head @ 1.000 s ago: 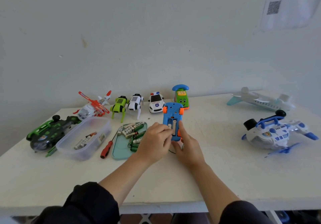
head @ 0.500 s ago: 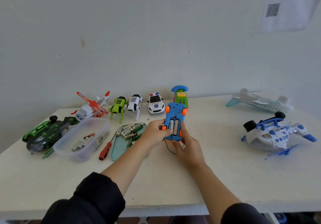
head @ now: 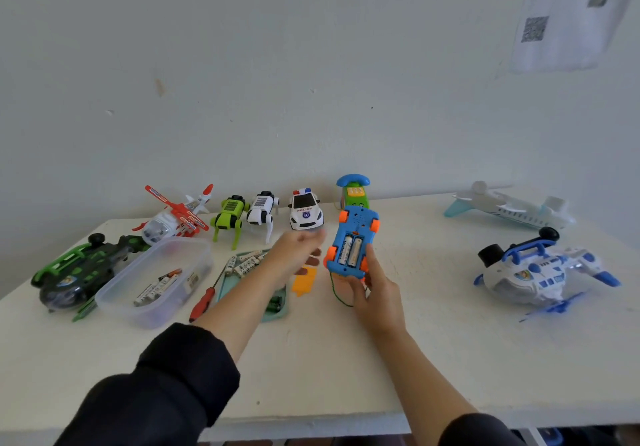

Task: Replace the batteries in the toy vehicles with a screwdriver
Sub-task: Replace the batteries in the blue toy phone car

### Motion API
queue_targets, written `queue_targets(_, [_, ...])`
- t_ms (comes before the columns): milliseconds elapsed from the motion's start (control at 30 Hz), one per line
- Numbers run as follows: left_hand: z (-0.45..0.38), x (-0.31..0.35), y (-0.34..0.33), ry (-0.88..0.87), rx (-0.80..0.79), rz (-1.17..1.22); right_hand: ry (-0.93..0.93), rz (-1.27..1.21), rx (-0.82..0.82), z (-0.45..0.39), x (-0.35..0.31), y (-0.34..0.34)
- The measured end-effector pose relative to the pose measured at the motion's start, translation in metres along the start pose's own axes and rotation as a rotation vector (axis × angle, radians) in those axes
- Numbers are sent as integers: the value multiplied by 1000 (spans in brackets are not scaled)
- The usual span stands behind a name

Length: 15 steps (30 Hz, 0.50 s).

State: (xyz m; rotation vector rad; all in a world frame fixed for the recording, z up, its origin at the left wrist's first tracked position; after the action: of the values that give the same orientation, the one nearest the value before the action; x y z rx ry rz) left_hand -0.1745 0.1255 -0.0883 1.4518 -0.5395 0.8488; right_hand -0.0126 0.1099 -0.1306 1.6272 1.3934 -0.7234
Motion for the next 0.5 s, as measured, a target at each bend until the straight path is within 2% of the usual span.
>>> queue_targets(33, [-4,-2,10,-5,72,-111,-21,-12,18,0,2,2])
queue_targets(100, [-10,-5,16,-29,135,-515,-49,-22,36,-1,3,4])
queue_targets(167, [-9,-13,1,-16,54,-829,-44,-1,27,-1,3,2])
queue_targets(267, [-5,-21,-18,-28,20,-1118,-28,19,-19,-1,2,-2])
queue_targets(367, [-2,-12,-25,-66,69,-1240,-27,6,-46,0,1,-5])
queue_targets(500, [-1,-7,-19,-26,143,-1154,-27,-5,-55,0,-1,-4])
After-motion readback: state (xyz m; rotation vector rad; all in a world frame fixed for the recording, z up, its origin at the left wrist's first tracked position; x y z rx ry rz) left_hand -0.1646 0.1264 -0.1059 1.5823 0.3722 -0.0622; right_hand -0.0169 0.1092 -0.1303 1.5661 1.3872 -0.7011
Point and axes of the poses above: each hand's wrist, its own z-axis away from the middle knuckle, its own y-axis out of the back of the hand, x = y × z, the point moved 8 cm from there along -z, towards the middle knuckle, and after that the axes turned 12 degrees about -z, right-handed, at the moved point
